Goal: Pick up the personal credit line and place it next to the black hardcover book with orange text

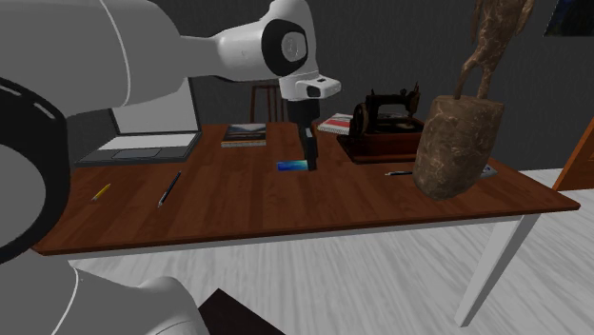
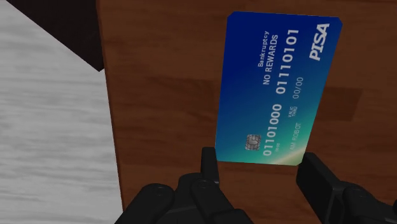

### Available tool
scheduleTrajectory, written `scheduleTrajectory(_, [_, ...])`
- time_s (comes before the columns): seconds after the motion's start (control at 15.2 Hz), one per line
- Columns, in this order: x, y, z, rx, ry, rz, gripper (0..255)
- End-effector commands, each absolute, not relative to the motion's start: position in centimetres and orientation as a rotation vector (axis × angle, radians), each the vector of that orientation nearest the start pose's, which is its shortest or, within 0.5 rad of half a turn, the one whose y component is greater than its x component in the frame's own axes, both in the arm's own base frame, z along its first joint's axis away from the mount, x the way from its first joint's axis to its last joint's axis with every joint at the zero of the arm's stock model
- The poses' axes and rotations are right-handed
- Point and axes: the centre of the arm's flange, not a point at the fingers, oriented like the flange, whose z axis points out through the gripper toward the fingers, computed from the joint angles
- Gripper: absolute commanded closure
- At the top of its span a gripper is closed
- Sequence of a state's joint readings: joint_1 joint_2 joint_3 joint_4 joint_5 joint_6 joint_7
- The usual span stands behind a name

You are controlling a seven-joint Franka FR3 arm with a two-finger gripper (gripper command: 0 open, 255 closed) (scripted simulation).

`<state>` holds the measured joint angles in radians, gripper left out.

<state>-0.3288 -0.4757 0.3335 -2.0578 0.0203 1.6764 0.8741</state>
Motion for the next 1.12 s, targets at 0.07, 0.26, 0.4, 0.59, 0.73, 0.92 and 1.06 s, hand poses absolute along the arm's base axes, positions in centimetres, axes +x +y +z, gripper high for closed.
scheduleTrajectory(0.07, [44.0, 6.9, 61.7, -2.903, 1.404, -0.192, 255])
scheduleTrajectory(0.26, [45.8, 10.5, 61.8, -2.903, 1.404, -0.192, 255])
scheduleTrajectory(0.4, [47.0, 12.8, 61.8, -2.903, 1.404, -0.192, 255])
scheduleTrajectory(0.59, [48.8, 16.4, 61.8, -2.903, 1.404, -0.192, 255])
scheduleTrajectory(0.73, [49.9, 18.7, 61.8, -2.903, 1.404, -0.192, 255])
scheduleTrajectory(0.92, [51.7, 22.3, 61.9, -2.903, 1.404, -0.192, 255])
scheduleTrajectory(1.06, [52.9, 24.7, 61.9, -2.903, 1.404, -0.192, 255])
